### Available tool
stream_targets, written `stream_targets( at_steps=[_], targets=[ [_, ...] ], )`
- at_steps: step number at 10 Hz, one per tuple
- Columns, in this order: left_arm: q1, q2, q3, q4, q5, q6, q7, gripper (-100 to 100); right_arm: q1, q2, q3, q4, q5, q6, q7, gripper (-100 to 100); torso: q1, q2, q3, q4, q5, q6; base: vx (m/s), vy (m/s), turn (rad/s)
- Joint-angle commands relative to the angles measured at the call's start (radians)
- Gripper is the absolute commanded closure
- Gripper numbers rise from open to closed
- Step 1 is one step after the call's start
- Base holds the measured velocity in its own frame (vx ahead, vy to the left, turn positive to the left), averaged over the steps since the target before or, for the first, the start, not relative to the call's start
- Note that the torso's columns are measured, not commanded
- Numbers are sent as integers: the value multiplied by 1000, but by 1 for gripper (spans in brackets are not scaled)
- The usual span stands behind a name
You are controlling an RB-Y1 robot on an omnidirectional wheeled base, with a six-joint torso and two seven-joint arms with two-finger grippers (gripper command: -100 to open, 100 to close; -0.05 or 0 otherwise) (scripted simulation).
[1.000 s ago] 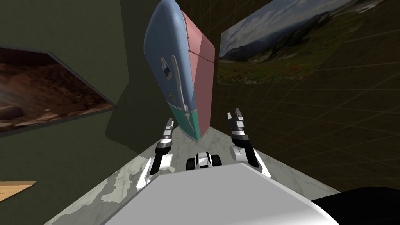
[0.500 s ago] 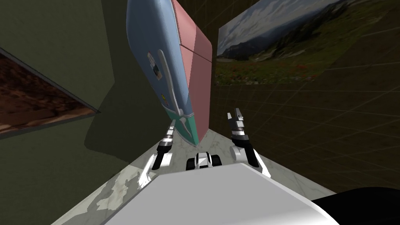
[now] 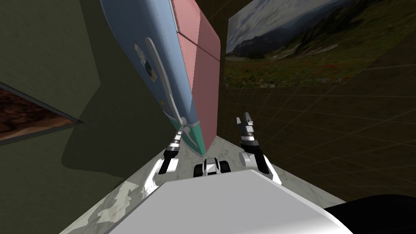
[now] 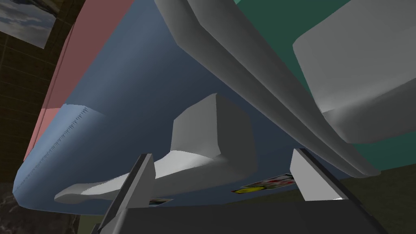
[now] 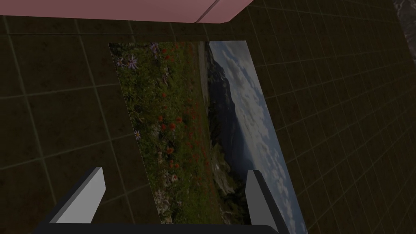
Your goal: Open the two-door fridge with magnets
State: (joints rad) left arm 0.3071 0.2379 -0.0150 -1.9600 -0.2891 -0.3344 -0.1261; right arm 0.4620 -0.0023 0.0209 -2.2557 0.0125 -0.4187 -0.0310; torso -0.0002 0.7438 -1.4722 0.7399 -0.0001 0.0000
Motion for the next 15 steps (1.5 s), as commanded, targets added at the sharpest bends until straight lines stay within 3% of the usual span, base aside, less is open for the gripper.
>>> stream_targets(
  at_steps=[1, 2, 3, 5, 7, 8, 12, 15],
  targets=[
    [3, 15, 2, -48, 1, 49, 13, -100, 0, 0, 0, 0, 0, 0, 0, 0, -1, -3, -2, -1, 0, 0, 78, -15, -23],
    [2, 11, 1, -35, 0, 35, 9, -100, 0, 0, 0, 0, 0, 0, 0, 0, 0, -6, -4, -2, 0, 0, 33, -6, -3],
    [-1, 3, 0, -9, 0, 13, 3, 100, 0, 0, 0, 0, 0, 0, 0, 0, 1, -4, -3, -2, 0, 0, -52, 3, 43],
    [-5, 0, -1, 0, -1, 8, 2, 100, 0, 0, 0, 0, 0, 0, 0, 0, 2, -1, -1, -1, 1, -1, -71, 5, 16],
    [11, 41, -25, -19, 4, -10, 27, 100, 0, 0, 0, 0, 0, 0, 0, 0, 6, -2, -2, 1, 0, 0, -88, 233, -107],
    [11, 41, -25, -19, 4, -10, 27, 100, 0, -1, 0, 0, 0, 0, 0, 0, 13, 0, -1, 3, 2, -2, -126, 238, -74],
    [41, 125, -73, -68, 14, -42, 80, 100, 0, -1, -1, 0, 0, 0, 0, 0, 12, -13, -11, 8, -2, -2, -118, 358, -100],
    [48, 146, -85, -80, 17, -49, 94, 100, 0, 0, 0, 0, 0, 0, 0, 0, 2, -18, -15, 6, -5, 0, -115, 244, -50]
  ],
)
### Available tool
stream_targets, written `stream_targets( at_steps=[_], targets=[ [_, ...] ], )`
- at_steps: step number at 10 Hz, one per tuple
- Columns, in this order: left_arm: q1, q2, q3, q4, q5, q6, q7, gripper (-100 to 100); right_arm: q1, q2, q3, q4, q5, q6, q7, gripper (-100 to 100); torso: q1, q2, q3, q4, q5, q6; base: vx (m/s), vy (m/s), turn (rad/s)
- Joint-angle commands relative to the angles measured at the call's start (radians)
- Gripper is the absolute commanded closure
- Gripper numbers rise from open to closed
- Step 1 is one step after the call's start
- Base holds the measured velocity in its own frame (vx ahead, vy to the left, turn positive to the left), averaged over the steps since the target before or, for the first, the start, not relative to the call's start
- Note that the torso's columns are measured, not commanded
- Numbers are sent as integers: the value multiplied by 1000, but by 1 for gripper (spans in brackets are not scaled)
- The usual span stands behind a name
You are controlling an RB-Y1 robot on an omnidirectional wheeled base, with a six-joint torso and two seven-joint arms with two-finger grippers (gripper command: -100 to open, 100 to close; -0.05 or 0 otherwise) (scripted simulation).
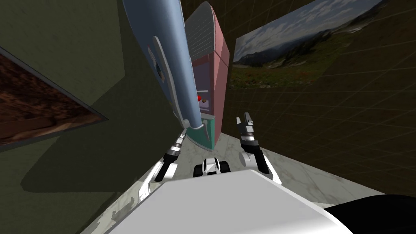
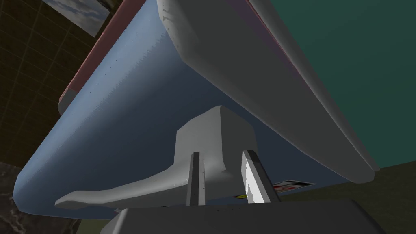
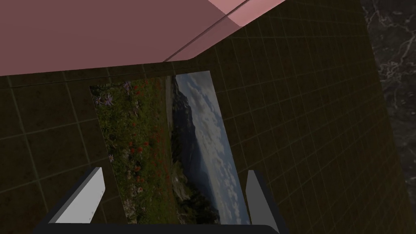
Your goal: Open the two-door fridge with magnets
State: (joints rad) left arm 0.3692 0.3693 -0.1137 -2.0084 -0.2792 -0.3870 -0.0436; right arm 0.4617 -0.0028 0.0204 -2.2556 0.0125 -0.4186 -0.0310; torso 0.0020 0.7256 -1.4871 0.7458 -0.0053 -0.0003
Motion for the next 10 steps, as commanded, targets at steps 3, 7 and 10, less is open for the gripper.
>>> stream_targets(
  at_steps=[3, 7, 10],
  targets=[
    [9, 78, -22, -69, 15, -21, 51, 100, 0, 0, 0, 0, 0, 0, 0, 0, 9, 11, 7, 3, 2, -1, -138, 342, -114],
    [52, 107, -45, -71, 10, -57, 62, 100, 0, 0, 0, 0, 0, 0, 0, 0, -2, 12, 9, -4, 3, 1, -53, 258, -66],
    [68, 141, -65, -92, 8, -90, 79, 100, 0, 0, 0, 0, 0, 0, 0, 0, 6, 1, 0, -2, 3, 1, -13, 313, -75]
  ],
)
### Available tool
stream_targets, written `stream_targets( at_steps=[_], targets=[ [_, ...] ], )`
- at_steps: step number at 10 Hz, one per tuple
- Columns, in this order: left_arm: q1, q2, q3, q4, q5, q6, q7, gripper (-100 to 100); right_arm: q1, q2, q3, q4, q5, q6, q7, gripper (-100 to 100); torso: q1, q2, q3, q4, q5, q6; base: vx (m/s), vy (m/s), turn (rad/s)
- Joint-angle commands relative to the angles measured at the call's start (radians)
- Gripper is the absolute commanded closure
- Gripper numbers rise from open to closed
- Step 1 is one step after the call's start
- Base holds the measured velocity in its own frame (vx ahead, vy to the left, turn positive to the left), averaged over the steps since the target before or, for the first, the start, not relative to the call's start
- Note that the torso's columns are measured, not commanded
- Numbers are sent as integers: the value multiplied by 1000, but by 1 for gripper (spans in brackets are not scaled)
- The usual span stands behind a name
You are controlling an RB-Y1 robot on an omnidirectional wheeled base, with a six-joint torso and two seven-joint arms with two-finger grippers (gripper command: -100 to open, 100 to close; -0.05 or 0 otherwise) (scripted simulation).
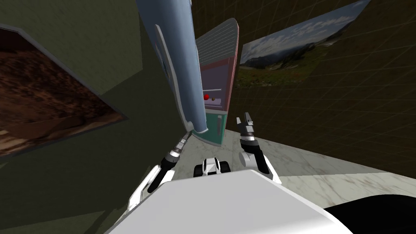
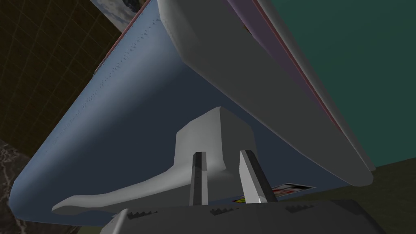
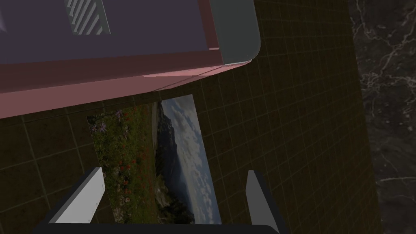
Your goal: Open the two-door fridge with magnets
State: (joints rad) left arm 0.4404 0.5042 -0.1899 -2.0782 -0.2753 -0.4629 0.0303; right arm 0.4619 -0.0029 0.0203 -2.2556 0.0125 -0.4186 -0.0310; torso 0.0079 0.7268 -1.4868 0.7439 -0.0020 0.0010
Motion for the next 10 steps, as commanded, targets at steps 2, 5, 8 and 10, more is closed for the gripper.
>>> stream_targets(
  at_steps=[2, 5, 8, 10],
  targets=[
    [13, 39, -9, -44, 2, -48, 21, 100, 0, 0, 0, 0, 0, 0, 0, 0, -6, -2, -1, 0, -2, 1, -31, 317, -75],
    [20, 56, -19, -54, 1, -64, 30, 100, 0, 0, 0, 0, 0, 0, 0, 0, -9, -1, -1, 1, -3, 2, -12, 253, -53],
    [36, 89, -39, -75, -1, -98, 46, 100, 0, 0, 0, 0, 0, 0, 0, 0, -6, 6, 2, 3, -2, 1, -51, 293, -78],
    [59, 108, -55, -65, -6, -95, 53, 100, 0, 0, 0, 0, 0, 0, 0, 0, -10, 6, 2, 4, -3, 1, -6, 236, -44]
  ],
)
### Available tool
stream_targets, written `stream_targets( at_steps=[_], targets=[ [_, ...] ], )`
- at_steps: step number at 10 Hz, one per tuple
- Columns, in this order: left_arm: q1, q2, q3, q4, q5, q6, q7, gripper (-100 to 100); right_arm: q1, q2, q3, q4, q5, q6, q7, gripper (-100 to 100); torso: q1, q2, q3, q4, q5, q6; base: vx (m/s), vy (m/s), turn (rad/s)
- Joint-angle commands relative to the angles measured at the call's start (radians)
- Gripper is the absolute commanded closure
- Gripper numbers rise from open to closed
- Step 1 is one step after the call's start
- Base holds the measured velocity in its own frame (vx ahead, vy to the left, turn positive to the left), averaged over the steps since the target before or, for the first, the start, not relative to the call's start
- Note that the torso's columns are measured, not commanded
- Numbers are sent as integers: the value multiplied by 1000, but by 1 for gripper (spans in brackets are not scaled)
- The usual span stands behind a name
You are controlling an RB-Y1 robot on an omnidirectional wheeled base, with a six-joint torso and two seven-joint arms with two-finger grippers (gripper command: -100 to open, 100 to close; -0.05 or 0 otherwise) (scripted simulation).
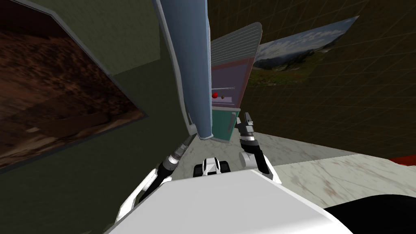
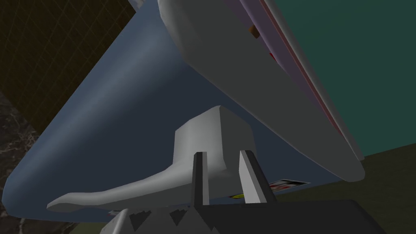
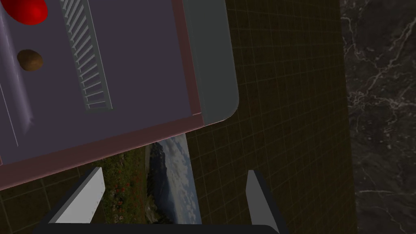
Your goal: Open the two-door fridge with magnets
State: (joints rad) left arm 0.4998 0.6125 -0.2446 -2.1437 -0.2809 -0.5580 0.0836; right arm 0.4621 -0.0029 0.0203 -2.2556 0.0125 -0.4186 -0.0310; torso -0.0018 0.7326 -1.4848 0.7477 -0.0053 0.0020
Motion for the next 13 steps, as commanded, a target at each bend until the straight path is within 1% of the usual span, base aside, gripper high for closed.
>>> stream_targets(
  at_steps=[1, 2, 3, 4, 5, 6, 7, 8, 9, 10, 11, 12, 13],
  targets=[
    [7, 17, -10, -9, -4, -22, 7, 100, 0, 0, 0, 0, 0, 0, 0, 0, -10, 0, 3, -5, 0, 0, 34, 205, -59],
    [12, 31, -19, -16, -7, -40, 13, 100, 0, 0, 0, 0, 0, 0, 0, 0, -4, -1, 3, -8, 2, 0, 45, 326, -162],
    [12, 31, -19, -16, -7, -40, 13, 100, 0, 0, 0, 0, 0, 0, 0, 0, 6, -2, 2, -7, 5, 0, 52, 278, -56],
    [16, 45, -27, -23, -10, -59, 18, 100, 0, 0, 0, 0, 0, 0, 0, 0, 5, -5, -1, -7, 5, -1, 46, 259, -48],
    [16, 45, -27, -23, -10, -59, 18, 100, 0, 0, 0, 0, 0, 0, 0, 0, 2, -8, -3, -7, 3, 1, 21, 216, -34],
    [20, 58, -35, -29, -13, -78, 23, 100, 0, 0, 0, 0, 0, 0, 0, 0, -3, -9, -4, -7, 1, 2, 14, 251, -75],
    [20, 58, -35, -29, -13, -78, 23, 100, 0, 0, 0, 0, 0, 0, 0, 0, -2, -9, -5, -7, 1, 2, 38, 221, -60],
    [24, 72, -44, -36, -16, -97, 29, 100, 0, 0, 0, 0, 0, 0, 0, 0, -3, -10, -5, -7, 1, 2, 67, 228, -73],
    [24, 72, -44, -36, -16, -97, 29, 100, 0, 0, 0, 0, 0, 0, 0, 0, -3, -11, -6, -7, 1, 2, 40, 202, -38],
    [28, 86, -52, -43, -19, -116, 34, 100, 0, 0, 0, 0, 0, 0, 0, 0, -4, -13, -8, -6, 1, 3, 10, 233, -77],
    [28, 86, -52, -43, -19, -116, 34, 100, 0, 0, 0, 0, 0, 0, 0, 0, -2, -10, -7, -5, 1, 2, 18, 202, -57],
    [32, 100, -60, -50, -22, -135, 40, 100, 0, 0, 0, 0, 0, 0, 0, 0, -4, -10, -6, -5, 1, 2, 34, 239, -75],
    [32, 100, -60, -50, -22, -135, 40, 100, 0, 0, 0, 0, 0, 0, 0, 0, -2, -9, -6, -4, 1, 2, 43, 222, -38]
  ],
)
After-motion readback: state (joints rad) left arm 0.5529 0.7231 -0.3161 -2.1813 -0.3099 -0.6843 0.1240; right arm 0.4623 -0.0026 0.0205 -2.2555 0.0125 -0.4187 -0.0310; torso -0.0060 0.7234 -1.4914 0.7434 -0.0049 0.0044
